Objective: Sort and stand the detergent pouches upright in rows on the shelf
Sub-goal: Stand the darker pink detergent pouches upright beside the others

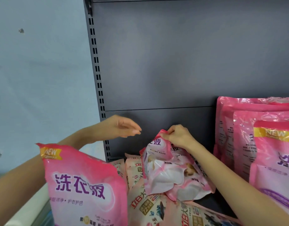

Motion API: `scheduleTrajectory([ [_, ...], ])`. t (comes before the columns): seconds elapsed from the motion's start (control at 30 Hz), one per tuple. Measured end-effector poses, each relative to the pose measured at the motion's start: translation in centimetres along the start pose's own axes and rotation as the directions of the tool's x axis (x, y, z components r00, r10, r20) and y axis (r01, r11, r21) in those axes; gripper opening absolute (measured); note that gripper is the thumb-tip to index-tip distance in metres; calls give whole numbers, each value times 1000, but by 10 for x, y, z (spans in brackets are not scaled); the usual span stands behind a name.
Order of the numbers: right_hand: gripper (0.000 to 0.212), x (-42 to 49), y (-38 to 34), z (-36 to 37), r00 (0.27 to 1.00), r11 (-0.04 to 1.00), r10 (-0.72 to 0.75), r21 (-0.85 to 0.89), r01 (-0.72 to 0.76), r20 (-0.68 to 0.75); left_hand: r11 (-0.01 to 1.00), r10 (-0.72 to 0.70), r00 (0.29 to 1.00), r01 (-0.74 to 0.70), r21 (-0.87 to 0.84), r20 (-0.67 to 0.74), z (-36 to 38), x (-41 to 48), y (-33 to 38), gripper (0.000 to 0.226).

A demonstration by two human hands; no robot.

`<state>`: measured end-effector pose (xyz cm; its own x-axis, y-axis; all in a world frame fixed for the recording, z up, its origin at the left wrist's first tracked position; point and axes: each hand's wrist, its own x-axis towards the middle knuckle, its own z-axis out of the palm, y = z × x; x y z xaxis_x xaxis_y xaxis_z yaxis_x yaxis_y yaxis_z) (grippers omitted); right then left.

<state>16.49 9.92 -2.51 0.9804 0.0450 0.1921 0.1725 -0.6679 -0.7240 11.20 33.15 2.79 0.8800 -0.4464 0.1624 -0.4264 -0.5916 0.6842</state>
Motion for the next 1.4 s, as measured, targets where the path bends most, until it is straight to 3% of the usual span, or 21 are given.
scheduleTrajectory([
  [0.17,13,10,4,5,1000,994,1,108,-1,1,966,44,999,-40,254,-10,12,17,-20,33],
  [0.27,16,14,7,9,1000,966,13,257,-15,11,956,46,999,-36,291,-27,18,25,-28,41],
  [0.43,16,8,3,12,998,929,-65,364,58,5,945,76,996,-60,323,-37,26,33,-37,50],
  [0.7,15,-9,-28,3,973,852,-230,483,202,-1,970,156,986,-143,195,-53,26,35,-33,35],
  [0.9,13,-19,-44,-8,965,779,-262,585,225,-23,985,147,986,-139,99,-76,15,31,-32,27],
  [1.0,16,-25,-52,-12,961,744,-276,626,235,-33,985,170,978,-164,60,-119,6,29,-27,14],
  [1.17,13,-33,-64,-24,947,682,-318,681,267,-53,973,204,954,-223,-64,-220,-7,22,-8,12],
  [1.4,13,-40,-76,-37,936,615,-339,730,298,-97,973,203,933,-225,-43,-298,-22,11,18,13],
])
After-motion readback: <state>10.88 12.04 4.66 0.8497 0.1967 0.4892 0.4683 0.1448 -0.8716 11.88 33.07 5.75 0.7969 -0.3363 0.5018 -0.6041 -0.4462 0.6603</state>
